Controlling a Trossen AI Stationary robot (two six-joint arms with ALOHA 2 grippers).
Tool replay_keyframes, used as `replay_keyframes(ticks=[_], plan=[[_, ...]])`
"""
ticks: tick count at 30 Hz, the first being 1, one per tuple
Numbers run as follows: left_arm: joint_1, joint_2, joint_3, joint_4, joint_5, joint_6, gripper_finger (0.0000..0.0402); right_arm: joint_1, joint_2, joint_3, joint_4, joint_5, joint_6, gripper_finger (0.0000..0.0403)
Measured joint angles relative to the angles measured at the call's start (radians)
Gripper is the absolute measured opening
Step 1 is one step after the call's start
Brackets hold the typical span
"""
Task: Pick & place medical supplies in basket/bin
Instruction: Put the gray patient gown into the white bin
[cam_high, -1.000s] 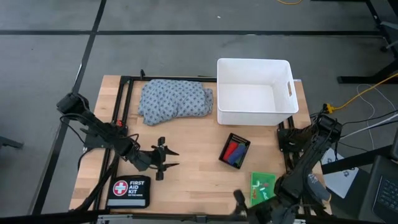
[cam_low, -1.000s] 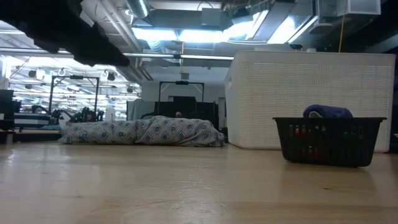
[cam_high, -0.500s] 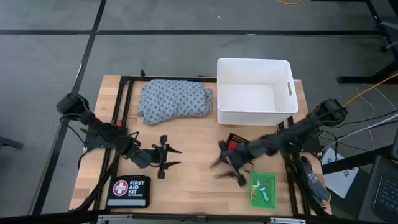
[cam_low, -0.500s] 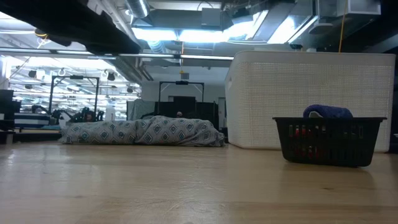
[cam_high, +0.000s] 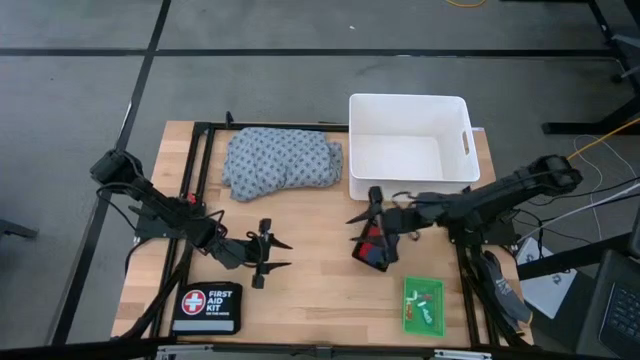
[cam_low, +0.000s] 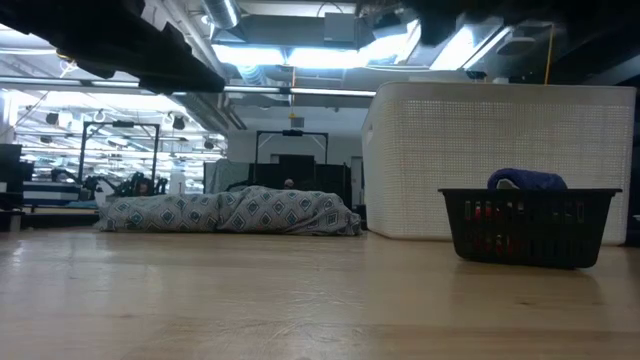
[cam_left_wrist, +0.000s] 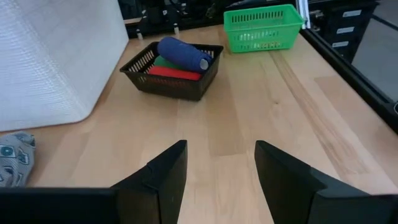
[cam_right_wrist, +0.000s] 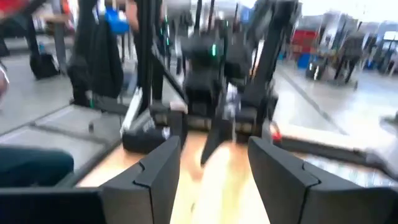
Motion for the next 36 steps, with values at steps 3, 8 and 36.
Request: replay_keyframes(ticks=[3,8,36], plan=[[0.001,0.000,0.000,0.000,0.009,0.014,0.0184,0.057,-0.071,-0.020,0.001,0.007,-0.004,0.0190],[0.017,0.000,0.000,0.001,0.016,0.033,0.0184,0.211,-0.070,-0.085,-0.053,0.203,0.048,0.0190],[0.084,0.000,0.000,0.012,0.146,0.051,0.0184,0.560,-0.200,-0.562,0.672,0.134,0.001,0.0190]])
